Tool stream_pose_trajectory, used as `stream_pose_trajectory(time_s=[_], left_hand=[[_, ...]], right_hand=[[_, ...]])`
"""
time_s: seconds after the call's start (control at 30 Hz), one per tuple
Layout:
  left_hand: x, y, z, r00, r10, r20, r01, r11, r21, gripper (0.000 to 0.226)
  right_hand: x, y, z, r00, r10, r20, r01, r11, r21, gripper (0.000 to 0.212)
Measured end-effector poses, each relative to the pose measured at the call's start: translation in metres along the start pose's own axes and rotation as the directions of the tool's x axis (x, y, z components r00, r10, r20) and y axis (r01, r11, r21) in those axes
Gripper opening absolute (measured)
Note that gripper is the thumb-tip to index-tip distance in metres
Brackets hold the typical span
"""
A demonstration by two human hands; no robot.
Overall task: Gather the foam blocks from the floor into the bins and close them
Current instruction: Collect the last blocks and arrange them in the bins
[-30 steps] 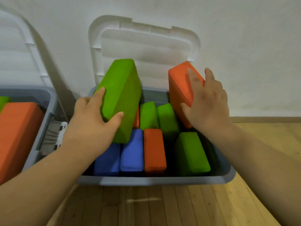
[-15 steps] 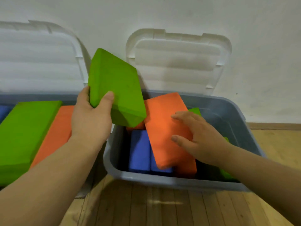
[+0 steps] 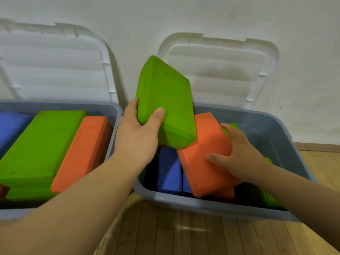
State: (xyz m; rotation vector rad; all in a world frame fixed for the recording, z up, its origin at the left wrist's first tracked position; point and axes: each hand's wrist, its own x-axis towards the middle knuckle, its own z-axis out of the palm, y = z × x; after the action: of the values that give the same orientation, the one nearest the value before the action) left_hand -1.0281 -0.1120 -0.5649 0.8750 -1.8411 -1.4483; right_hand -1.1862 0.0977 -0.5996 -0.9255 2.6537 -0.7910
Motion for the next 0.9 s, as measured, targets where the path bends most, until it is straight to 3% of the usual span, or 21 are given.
stream_pose_trajectory(time_s=[0.1,0.17,0.23,0.3,0.4,0.5,0.6,0.7,0.77,0.83,0.9], left_hand=[[-0.005,0.003,0.007,0.999,-0.013,0.029,0.014,0.999,-0.034,0.087],[-0.007,0.002,0.012,0.995,-0.055,0.078,0.062,0.994,-0.091,0.076],[-0.009,-0.001,0.016,0.984,-0.111,0.138,0.132,0.98,-0.151,0.067],[-0.008,-0.003,0.019,0.974,-0.141,0.178,0.17,0.972,-0.164,0.064],[-0.006,-0.009,0.017,0.921,-0.16,0.356,0.147,0.987,0.063,0.071],[-0.005,-0.012,0.015,0.836,-0.209,0.508,0.152,0.977,0.151,0.078],[-0.003,-0.019,0.019,0.871,-0.181,0.456,0.142,0.983,0.117,0.086],[-0.006,-0.016,0.023,0.858,-0.163,0.488,0.16,0.986,0.048,0.097],[0.005,-0.012,0.019,0.901,-0.082,0.426,0.041,0.994,0.105,0.099],[0.017,-0.002,0.014,0.927,-0.067,0.369,-0.002,0.983,0.183,0.093],[0.021,0.005,0.012,0.939,-0.084,0.332,-0.058,0.916,0.397,0.083]], right_hand=[[0.005,0.002,-0.001,0.996,0.087,-0.031,-0.079,0.979,0.19,0.088],[0.006,0.001,0.0,0.99,0.142,0.007,-0.133,0.908,0.397,0.087],[0.007,-0.002,0.0,0.984,0.167,0.055,-0.163,0.751,0.64,0.081],[0.011,-0.005,-0.001,0.979,0.161,0.124,-0.197,0.601,0.775,0.061],[0.015,-0.003,-0.001,0.987,0.097,0.129,-0.161,0.566,0.808,0.033],[0.015,-0.002,-0.001,0.991,0.069,0.113,-0.132,0.589,0.797,0.031],[0.019,-0.004,0.004,0.989,0.124,0.085,-0.144,0.614,0.776,0.035],[0.02,-0.01,0.01,0.98,0.187,0.074,-0.167,0.55,0.818,0.043],[0.024,-0.016,0.013,0.978,0.173,0.116,-0.187,0.486,0.854,0.038],[0.029,-0.021,0.019,0.982,0.128,0.139,-0.186,0.514,0.837,0.042],[0.032,-0.021,0.025,0.979,0.113,0.168,-0.202,0.563,0.802,0.05]])
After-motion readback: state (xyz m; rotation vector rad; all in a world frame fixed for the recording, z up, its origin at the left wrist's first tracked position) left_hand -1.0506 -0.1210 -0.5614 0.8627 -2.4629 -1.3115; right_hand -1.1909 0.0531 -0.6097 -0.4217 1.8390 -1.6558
